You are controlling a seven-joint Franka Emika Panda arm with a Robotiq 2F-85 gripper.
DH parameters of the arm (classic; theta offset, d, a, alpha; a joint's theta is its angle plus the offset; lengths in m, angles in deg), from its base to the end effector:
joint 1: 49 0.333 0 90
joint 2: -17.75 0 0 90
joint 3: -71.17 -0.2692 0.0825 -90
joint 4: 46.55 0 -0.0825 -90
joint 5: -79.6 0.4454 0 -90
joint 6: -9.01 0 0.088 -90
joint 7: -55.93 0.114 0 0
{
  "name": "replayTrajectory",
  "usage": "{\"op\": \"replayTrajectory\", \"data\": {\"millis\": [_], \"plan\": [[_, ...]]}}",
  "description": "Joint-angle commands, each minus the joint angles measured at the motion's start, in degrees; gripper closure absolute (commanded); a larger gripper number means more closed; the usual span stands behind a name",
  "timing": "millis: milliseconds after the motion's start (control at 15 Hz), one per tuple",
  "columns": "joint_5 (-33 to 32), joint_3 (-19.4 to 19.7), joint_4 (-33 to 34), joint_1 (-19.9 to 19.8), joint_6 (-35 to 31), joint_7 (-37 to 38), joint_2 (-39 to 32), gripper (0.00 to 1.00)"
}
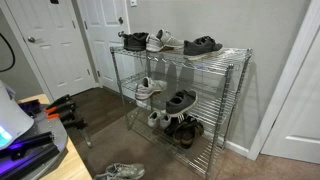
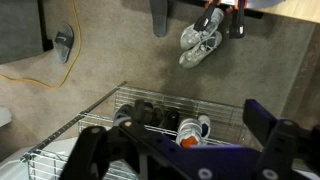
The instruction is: Move the white shoe from the second rack to the first rack
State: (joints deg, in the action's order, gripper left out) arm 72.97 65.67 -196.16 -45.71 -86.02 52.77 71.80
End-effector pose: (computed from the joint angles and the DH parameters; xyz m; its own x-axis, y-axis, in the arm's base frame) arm 0.3668 0.0413 0.4824 0.9841 0.1762 -0.0233 0.1774 -0.9655 0.1906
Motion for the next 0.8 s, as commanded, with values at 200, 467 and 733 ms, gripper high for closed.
{"op": "replayTrajectory", "data": {"millis": [200,467,733], "plan": [[-0.43,0.54,0.14,0.79,0.18,0.52,-0.12,0.0],[-0.64,0.23,2.07,1.12,-5.26,-0.05,-7.18,0.0],[-0.97,0.07,2.16,1.09,-19.99,0.2,-17.87,0.0]]}}
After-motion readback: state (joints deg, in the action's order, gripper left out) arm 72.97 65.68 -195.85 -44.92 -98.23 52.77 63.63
